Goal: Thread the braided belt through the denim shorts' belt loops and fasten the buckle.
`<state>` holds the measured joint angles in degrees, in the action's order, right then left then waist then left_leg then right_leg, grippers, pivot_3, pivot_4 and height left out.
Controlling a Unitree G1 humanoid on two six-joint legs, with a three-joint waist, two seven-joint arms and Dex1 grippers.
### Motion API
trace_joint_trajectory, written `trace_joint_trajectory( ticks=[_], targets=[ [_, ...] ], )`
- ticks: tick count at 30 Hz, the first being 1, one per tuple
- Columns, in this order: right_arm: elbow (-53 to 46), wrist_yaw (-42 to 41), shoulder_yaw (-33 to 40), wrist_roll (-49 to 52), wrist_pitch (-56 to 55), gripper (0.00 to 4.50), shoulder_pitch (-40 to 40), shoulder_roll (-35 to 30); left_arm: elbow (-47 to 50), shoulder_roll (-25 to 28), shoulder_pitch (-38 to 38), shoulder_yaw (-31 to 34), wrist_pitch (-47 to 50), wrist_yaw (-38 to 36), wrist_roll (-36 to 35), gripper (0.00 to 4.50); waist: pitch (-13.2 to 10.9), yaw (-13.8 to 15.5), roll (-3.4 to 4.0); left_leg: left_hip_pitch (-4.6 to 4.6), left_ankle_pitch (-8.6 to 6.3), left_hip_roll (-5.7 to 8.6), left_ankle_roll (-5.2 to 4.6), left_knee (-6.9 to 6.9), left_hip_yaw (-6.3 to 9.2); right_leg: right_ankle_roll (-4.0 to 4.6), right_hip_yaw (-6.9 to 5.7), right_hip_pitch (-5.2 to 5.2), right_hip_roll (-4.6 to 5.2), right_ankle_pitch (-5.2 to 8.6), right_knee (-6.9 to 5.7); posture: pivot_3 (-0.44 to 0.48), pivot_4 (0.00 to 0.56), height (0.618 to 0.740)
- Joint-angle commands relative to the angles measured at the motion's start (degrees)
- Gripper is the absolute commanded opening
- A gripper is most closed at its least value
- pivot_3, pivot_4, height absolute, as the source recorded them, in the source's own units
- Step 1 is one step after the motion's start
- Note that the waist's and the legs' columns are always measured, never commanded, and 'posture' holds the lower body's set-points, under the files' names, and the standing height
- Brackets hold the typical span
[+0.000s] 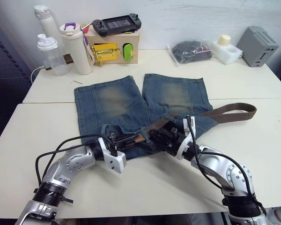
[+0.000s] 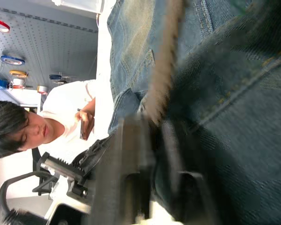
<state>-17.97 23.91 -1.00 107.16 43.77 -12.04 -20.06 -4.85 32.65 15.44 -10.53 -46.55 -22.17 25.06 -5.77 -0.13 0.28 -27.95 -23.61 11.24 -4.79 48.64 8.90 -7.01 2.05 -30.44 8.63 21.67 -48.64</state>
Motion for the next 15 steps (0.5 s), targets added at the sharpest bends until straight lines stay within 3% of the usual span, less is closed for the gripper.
trace_joint_trajectory(
  ticks=[1, 5, 6, 8, 11, 15],
  targets=[
    [-4.29, -0.47, 5.01, 4.20, -0.86, 2.21, 0.50, -3.41, 1.00, 0.17, 0.02, -1.22, -0.13, 0.08, 0.41, 0.12, 0.00, 0.09, 0.00, 0.00, 0.01, 0.02, -0.01, 0.00, 0.01, 0.00, 0.00, -0.01, 0.00, 0.00, 0.00, 0.000, 0.150, 0.646],
    [-8.05, -7.10, 8.64, 1.44, 3.71, 4.11, 0.99, -13.03, 0.69, -0.02, 0.29, -1.53, 0.14, 0.19, 0.11, 0.12, 0.00, 0.13, 0.00, 0.00, 0.01, 0.06, -0.04, 0.03, 0.03, 0.00, 0.00, 0.04, 0.02, 0.00, 0.07, 0.000, 0.150, 0.646],
    [-10.20, -11.10, 9.26, -1.94, 5.59, 4.41, 0.65, -16.58, 0.54, -0.07, 0.40, -1.64, 0.17, 0.19, 0.08, 0.12, 0.00, 0.11, 0.00, 0.00, 0.01, 0.05, -0.04, 0.03, 0.03, 0.00, 0.01, 0.08, 0.03, 0.00, 0.09, 0.000, 0.150, 0.646],
    [-16.35, -22.29, 9.40, -13.08, 8.22, 4.41, 0.86, -24.70, 0.28, -0.19, 0.61, -1.96, 0.16, 0.18, 0.14, 0.12, -0.05, 0.20, 0.18, -0.03, 0.01, 0.02, -0.05, 0.03, -0.01, 0.00, 0.01, 0.14, 0.12, 0.00, 0.19, 0.000, 0.150, 0.646],
    [-25.49, -39.96, 1.42, -43.93, -1.14, 4.41, 4.22, -38.71, -0.25, -0.63, 1.17, -2.31, 0.36, 0.22, -0.33, 0.12, -0.02, 0.34, 0.29, -0.01, 0.04, -0.09, -0.09, -0.09, 0.07, -0.02, -0.13, 0.47, 0.24, 0.00, 0.83, 0.000, 0.150, 0.646],
    [-23.88, -49.42, -9.56, -73.81, -17.66, 4.41, 6.81, -44.51, -0.63, -0.86, 1.75, -2.73, 0.44, 0.40, -0.31, 0.12, -0.08, 0.79, 0.00, 0.73, 0.09, -0.23, -0.18, -0.54, -0.05, -0.08, -0.45, 1.13, 0.58, -0.03, 1.65, 0.000, 0.150, 0.646]
  ],
)
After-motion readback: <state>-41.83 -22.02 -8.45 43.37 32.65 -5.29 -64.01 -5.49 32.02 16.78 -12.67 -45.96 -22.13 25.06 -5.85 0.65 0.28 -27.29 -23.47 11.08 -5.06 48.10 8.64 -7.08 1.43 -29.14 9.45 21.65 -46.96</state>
